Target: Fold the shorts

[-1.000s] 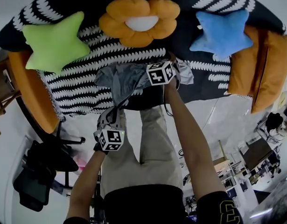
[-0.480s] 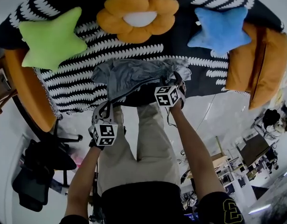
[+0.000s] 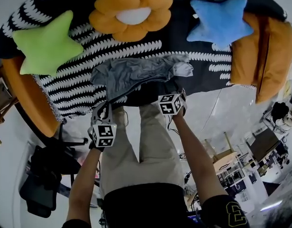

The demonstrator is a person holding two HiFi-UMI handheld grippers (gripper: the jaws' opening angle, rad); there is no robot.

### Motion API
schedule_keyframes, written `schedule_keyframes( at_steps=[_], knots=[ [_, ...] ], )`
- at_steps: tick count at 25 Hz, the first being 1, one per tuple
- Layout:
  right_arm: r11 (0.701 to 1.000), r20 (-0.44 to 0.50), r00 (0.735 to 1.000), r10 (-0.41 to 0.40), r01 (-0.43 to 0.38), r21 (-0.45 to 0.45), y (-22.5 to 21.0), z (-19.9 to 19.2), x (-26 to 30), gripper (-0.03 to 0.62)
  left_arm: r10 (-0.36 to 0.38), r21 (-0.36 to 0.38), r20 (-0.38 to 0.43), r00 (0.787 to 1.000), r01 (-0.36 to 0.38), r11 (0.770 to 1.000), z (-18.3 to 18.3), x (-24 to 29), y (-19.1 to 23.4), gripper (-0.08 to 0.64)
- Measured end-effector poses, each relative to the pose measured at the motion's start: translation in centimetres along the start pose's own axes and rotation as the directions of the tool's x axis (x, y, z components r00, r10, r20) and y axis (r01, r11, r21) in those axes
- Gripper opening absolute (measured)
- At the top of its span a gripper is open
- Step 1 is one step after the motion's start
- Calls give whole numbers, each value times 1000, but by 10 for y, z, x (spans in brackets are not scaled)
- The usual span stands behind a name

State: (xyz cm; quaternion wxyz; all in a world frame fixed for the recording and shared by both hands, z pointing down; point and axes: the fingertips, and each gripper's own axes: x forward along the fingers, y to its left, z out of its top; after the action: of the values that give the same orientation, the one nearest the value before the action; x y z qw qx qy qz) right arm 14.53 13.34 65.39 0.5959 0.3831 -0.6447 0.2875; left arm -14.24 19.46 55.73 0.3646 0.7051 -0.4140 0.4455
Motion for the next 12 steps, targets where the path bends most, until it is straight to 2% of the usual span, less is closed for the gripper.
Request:
schedule_keyframes(
  at_steps=[4, 7, 9, 12],
  knots=[
    [983, 82, 996, -43, 28, 183, -11, 20, -11, 195, -4, 7, -18, 1000, 4, 1000, -4, 3, 0, 28],
    [942, 42, 999, -4, -11, 335, -17, 18, -1, 162, -5, 6, -22, 1000, 5, 1000, -5, 7, -2, 28],
    [881, 19, 999, 44, -47, 470, -19, 12, 7, 140, -6, 3, -25, 1000, 6, 1000, -5, 6, -4, 26],
    [751, 12, 995, 96, -81, 655, -19, 6, 14, 114, -11, 5, -30, 999, 11, 1000, -8, 7, -6, 28]
  ],
)
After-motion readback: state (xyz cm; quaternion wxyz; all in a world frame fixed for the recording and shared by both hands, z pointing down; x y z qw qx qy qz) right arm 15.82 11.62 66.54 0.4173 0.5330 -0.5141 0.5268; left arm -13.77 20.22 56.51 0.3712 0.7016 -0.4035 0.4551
